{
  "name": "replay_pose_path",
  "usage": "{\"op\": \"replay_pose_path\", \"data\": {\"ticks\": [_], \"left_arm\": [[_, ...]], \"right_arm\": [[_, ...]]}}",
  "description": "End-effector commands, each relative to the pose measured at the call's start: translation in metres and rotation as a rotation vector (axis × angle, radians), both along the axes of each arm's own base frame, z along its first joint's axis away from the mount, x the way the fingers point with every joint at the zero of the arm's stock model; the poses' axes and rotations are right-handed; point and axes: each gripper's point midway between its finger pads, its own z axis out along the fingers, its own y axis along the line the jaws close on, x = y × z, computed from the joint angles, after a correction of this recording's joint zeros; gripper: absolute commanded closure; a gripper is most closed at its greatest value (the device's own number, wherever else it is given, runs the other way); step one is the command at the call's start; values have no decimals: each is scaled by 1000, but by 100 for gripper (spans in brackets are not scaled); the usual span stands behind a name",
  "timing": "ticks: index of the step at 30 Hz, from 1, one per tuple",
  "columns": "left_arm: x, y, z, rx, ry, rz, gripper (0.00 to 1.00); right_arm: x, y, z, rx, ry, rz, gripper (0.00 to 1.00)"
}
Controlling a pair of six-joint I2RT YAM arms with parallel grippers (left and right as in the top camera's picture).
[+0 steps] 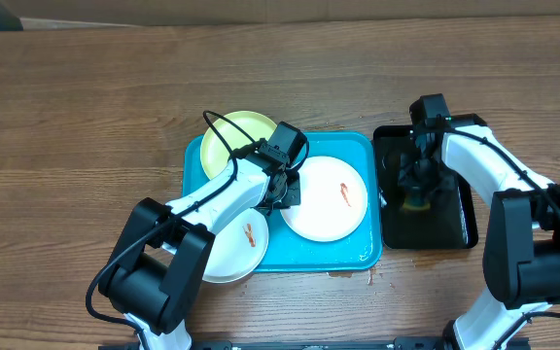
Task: Clean dirty plates on tray and stack at the side
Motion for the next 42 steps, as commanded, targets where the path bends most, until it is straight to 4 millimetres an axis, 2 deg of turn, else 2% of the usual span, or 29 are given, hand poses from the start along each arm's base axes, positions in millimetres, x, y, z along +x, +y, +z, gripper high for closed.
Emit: {"op": "replay_pose_path", "data": {"ticks": [1,2,6,9,20,22,26,32,38,42], "left_arm": [[-7,8,-11,44,23,13,88],[-7,8,-11,44,23,13,88],[-8,8,-11,44,23,13,88],[-8,8,-11,44,23,13,88],[-8,8,-11,44,23,13,88],[-8,8,-11,44,23,13,87],[-8,8,-11,44,23,13,87],[-8,8,-11,44,23,13,87],[-8,8,-11,45,23,13,88],[-8,8,-11,45,23,13,88]], "right_arm": [[1,0,0,-10,-10,4,73],[1,0,0,-10,-10,4,70],[2,0,0,-10,-15,4,69],[5,-5,1,-39,-27,3,59],[7,-7,1,-48,-36,-9,58],[7,-7,1,-46,-39,-30,49],[8,-7,4,-47,-37,-29,49],[13,-6,20,-48,-28,-39,49],[11,-7,21,-46,-29,-144,50],[9,-6,19,-46,-25,-155,50]]}}
